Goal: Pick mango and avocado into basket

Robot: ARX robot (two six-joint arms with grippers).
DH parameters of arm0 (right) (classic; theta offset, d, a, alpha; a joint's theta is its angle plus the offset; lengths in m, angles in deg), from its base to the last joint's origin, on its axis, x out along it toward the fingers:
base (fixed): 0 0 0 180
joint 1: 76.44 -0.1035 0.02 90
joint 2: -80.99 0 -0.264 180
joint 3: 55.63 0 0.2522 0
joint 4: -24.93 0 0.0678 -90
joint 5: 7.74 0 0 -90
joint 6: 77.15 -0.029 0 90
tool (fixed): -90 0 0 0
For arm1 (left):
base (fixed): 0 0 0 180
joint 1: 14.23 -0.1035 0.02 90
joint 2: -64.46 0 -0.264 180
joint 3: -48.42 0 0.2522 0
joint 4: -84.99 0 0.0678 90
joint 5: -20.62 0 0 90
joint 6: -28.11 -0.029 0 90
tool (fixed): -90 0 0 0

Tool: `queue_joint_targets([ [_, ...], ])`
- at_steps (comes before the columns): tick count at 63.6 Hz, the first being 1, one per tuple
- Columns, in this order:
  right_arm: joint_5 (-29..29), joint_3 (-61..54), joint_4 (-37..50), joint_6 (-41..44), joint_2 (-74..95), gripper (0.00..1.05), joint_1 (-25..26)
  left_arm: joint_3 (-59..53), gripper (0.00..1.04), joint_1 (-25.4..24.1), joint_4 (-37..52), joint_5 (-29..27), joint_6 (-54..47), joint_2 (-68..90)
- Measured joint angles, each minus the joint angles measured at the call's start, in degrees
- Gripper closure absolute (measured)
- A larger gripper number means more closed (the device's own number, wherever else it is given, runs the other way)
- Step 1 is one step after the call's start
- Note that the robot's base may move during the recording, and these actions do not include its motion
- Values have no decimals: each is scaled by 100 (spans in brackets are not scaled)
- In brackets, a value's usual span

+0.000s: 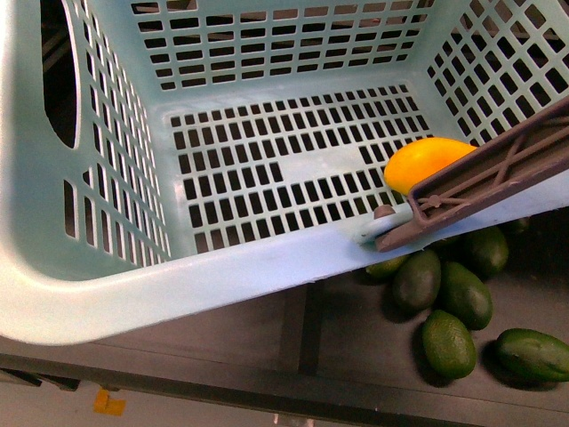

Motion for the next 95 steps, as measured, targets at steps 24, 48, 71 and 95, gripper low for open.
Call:
queue_joint_targets([
  [24, -546, 61, -11, -245, 280, 8, -433, 0, 90, 0, 0, -17, -4, 0],
  [48, -1729, -1237, -201, -184, -2107, 29, -79, 0, 90, 0, -2, -44, 9, 0],
  [71, -1036, -2968, 0, 227, -3794, 103, 704, 0, 90, 7, -2, -2, 11, 2],
  [95, -1005, -3574, -315, 221, -4715, 103, 767, 0, 90, 4, -2, -20, 13, 2],
])
